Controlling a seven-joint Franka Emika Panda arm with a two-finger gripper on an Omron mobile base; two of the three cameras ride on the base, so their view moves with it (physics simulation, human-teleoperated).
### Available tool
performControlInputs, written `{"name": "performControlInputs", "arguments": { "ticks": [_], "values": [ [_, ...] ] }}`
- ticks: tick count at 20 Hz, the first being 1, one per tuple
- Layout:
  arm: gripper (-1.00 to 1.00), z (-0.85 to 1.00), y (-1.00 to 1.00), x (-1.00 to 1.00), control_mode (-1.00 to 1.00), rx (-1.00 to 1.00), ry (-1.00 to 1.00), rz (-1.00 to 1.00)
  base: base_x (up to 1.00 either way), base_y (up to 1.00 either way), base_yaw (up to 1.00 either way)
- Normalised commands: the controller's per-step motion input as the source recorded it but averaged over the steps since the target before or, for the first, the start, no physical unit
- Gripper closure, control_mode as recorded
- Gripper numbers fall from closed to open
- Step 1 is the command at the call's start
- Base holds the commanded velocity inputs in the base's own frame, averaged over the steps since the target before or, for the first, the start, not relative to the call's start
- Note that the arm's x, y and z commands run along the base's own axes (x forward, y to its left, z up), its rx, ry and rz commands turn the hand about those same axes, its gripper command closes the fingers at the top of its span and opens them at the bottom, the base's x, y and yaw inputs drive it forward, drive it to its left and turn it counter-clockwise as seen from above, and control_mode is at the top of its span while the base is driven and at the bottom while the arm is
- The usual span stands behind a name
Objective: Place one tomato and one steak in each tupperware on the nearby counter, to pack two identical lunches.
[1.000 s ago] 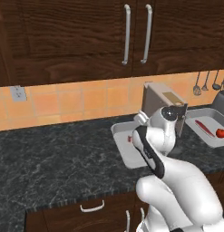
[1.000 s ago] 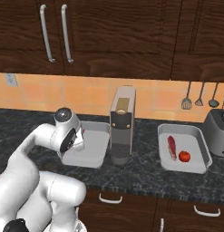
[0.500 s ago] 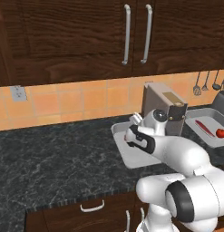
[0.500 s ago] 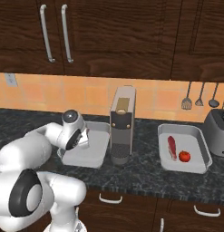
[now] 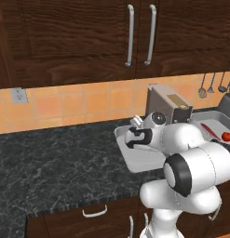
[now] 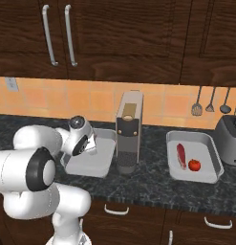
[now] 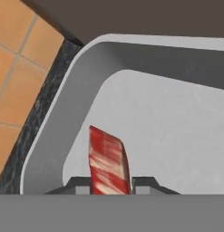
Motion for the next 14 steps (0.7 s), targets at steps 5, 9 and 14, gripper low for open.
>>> {"name": "performControlInputs", "arguments": {
  "ticks": [5, 9, 14],
  "values": [
    [-1.0, 0.03, -0.1, 0.04, -1.0, 0.0, 0.0, 0.0, 0.0, 0.0, 0.0],
    [-1.0, 0.34, -0.01, -0.3, -1.0, 0.0, -0.01, 0.0, 0.0, 0.0, 0.0],
    [-1.0, 0.98, -0.02, -0.95, -1.0, 0.0, -0.09, 0.01, 0.0, 0.0, 0.0]
  ]
}}
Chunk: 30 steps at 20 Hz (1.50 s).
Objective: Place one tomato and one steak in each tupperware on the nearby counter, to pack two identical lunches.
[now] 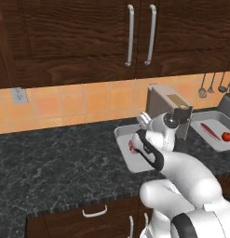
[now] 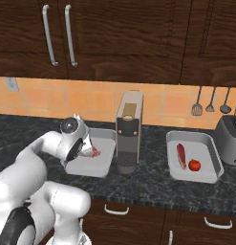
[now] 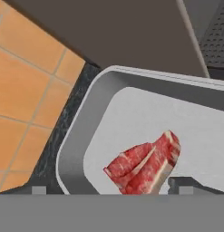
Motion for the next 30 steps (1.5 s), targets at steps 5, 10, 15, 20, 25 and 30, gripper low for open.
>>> {"name": "performControlInputs", "arguments": {
  "ticks": [5, 10, 15, 20, 25, 30],
  "values": [
    [-1.0, 0.82, -0.02, -0.98, -1.0, 0.0, 0.0, 0.05, 0.0, 0.0, 0.0],
    [-1.0, 0.0, 0.0, -1.0, -1.0, 0.0, 0.0, 0.14, 0.0, 0.0, 0.0],
    [-1.0, 0.33, 0.0, -1.0, -1.0, -0.11, 0.04, 0.21, 0.0, 0.0, 0.0],
    [-1.0, 0.0, 0.09, -1.0, -1.0, -0.36, 0.02, 0.33, 0.0, 0.0, 0.0],
    [-1.0, -0.01, 0.04, -0.97, -1.0, -0.35, -0.02, 0.31, 0.0, 0.0, 0.0],
    [-1.0, -0.1, 0.04, -0.54, 1.0, -0.17, 0.0, 0.15, -0.4, 0.0, 0.06]
  ]
}}
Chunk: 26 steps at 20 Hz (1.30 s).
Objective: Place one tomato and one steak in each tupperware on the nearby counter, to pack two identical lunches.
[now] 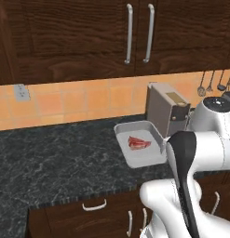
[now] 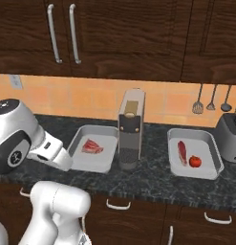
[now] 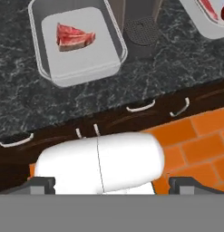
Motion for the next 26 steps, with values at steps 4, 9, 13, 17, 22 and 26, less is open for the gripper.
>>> {"name": "performControlInputs", "arguments": {
  "ticks": [4, 9, 13, 17, 22, 26],
  "values": [
    [-1.0, 0.0, 0.0, 0.0, 1.0, 0.0, 0.0, 0.0, -0.66, -0.9, -0.13],
    [-1.0, 0.0, 0.0, 0.0, 1.0, 0.0, 0.0, 0.0, 0.06, -1.0, -0.27],
    [-1.0, 0.0, 0.0, 0.0, 1.0, 0.0, 0.0, 0.0, 0.0, -1.0, -0.23],
    [-1.0, 0.0, 0.0, 0.0, 1.0, 0.0, 0.0, 0.0, -0.09, -1.0, -0.16],
    [-1.0, 0.0, 0.0, 0.0, 1.0, 0.0, 0.0, 0.0, -0.33, -1.0, -0.11],
    [-1.0, 0.0, 0.0, 0.0, 1.0, 0.0, 0.0, 0.0, -0.52, -1.0, -0.1]
  ]
}}
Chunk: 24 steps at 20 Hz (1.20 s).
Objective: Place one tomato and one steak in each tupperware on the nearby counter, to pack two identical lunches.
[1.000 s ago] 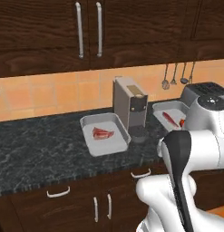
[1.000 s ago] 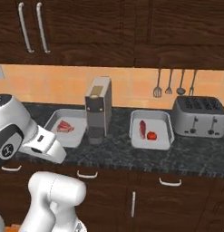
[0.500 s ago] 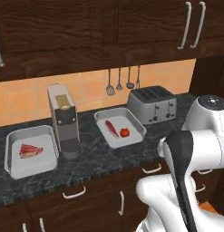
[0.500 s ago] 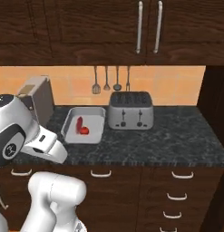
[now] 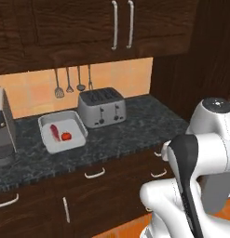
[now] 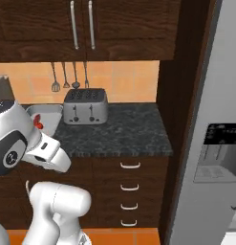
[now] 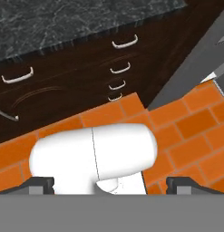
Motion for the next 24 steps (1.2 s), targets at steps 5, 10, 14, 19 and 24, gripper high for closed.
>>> {"name": "performControlInputs", "arguments": {
  "ticks": [5, 10, 14, 19, 24],
  "values": [
    [-1.0, 0.0, 0.0, 0.0, 1.0, 0.0, 0.0, 0.0, -0.13, -1.0, -0.13],
    [-1.0, 0.0, 0.0, 0.0, 1.0, 0.0, 0.0, 0.0, 0.0, -1.0, -0.19],
    [-1.0, 0.0, 0.0, 0.0, 1.0, 0.0, 0.0, 0.0, 0.0, -1.0, -0.16],
    [-1.0, 0.0, 0.0, 0.0, 1.0, 0.0, 0.0, 0.0, 0.0, -1.0, -0.09],
    [-1.0, 0.0, 0.0, 0.0, 1.0, 0.0, 0.0, 0.0, 0.01, -1.0, 0.0]
  ]
}}
